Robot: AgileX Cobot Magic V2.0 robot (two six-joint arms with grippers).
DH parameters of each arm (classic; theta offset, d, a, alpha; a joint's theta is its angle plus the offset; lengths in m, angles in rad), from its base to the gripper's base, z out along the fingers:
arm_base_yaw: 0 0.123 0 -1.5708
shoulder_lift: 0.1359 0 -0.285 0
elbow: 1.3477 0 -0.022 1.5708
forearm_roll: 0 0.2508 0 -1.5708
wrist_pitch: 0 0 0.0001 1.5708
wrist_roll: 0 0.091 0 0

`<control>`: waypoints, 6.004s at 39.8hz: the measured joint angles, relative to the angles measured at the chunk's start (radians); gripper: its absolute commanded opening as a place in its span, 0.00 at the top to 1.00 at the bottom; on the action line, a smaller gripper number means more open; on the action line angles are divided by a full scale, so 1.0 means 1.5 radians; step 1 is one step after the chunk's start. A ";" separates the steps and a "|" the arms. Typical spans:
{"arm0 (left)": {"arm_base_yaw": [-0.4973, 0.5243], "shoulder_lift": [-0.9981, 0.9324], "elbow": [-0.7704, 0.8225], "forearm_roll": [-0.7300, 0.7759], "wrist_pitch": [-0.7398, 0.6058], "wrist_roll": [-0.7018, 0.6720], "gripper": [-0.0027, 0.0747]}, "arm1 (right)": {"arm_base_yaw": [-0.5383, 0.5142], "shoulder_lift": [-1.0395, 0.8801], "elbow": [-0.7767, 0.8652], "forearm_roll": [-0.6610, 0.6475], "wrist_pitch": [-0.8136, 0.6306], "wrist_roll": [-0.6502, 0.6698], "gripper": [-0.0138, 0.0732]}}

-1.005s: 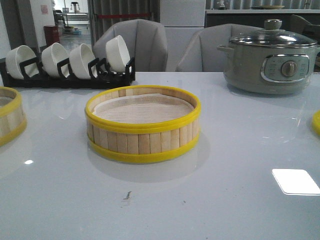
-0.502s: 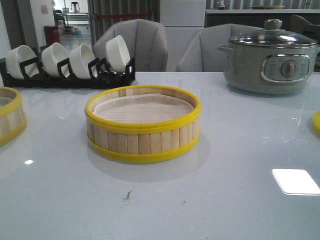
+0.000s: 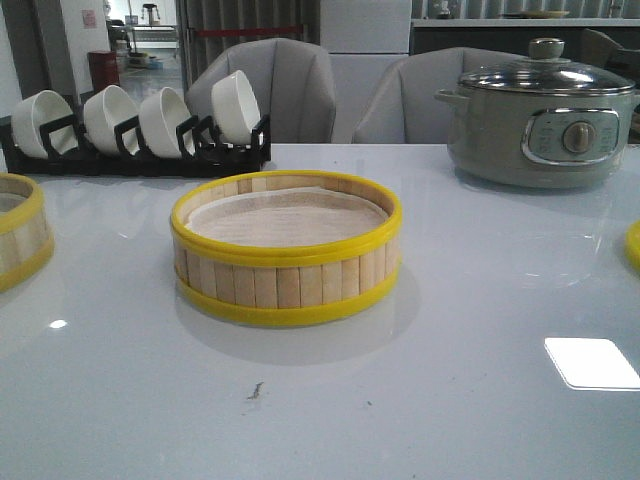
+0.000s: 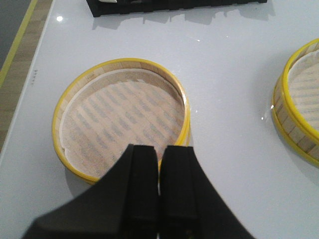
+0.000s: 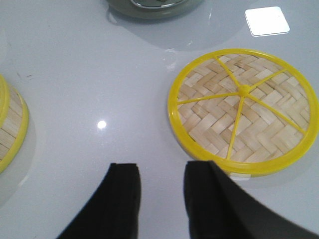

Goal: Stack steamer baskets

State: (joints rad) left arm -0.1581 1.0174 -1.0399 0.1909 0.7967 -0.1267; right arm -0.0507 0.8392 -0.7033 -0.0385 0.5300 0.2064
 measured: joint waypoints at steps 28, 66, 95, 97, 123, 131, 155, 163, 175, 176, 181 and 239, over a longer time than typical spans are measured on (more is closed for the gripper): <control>0.000 0.094 -0.002 -0.010 -0.039 0.000 0.37 | 0.000 0.000 0.000 -0.001 0.000 -0.002 0.38; 0.000 0.522 -0.099 -0.016 -0.243 0.000 0.38 | 0.000 0.000 0.000 -0.001 0.000 -0.002 0.38; -0.002 0.603 -0.152 -0.009 -0.164 0.000 0.85 | 0.000 0.000 0.000 -0.002 -0.019 -0.002 0.38; -0.006 0.598 -0.166 -0.013 -0.146 0.000 0.85 | 0.000 0.000 0.000 -0.002 -0.019 -0.002 0.38; -0.334 0.541 -0.372 -0.027 -0.053 -0.004 0.85 | 0.000 0.000 0.000 -0.002 -0.023 -0.002 0.38; -0.406 0.574 -0.373 -0.028 -0.069 -0.004 0.85 | 0.000 0.000 0.000 -0.002 -0.024 -0.002 0.38; -0.437 0.643 -0.376 -0.047 -0.124 -0.003 0.85 | 0.000 0.000 0.000 -0.002 -0.024 -0.002 0.38; -0.437 0.643 -0.377 -0.067 -0.143 -0.003 0.85 | 0.000 0.000 0.000 -0.002 -0.024 -0.002 0.38; -0.437 0.643 -0.377 -0.073 -0.147 -0.003 0.85 | 0.000 0.000 0.000 -0.002 -0.024 -0.002 0.38; -0.437 0.643 -0.377 -0.073 -0.147 -0.003 0.85 | 0.000 0.000 0.000 -0.002 -0.024 -0.002 0.38; -0.437 0.643 -0.377 -0.073 -0.147 -0.003 0.85 | 0.000 0.000 0.000 -0.002 -0.024 -0.002 0.38; -0.437 0.666 -0.473 -0.054 -0.091 0.000 0.54 | 0.000 0.000 0.000 -0.002 -0.024 -0.002 0.38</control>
State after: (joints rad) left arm -0.8136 2.0158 -1.7502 0.1104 0.6596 -0.1271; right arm -0.0507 0.8392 -0.7033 -0.0411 0.4943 0.2041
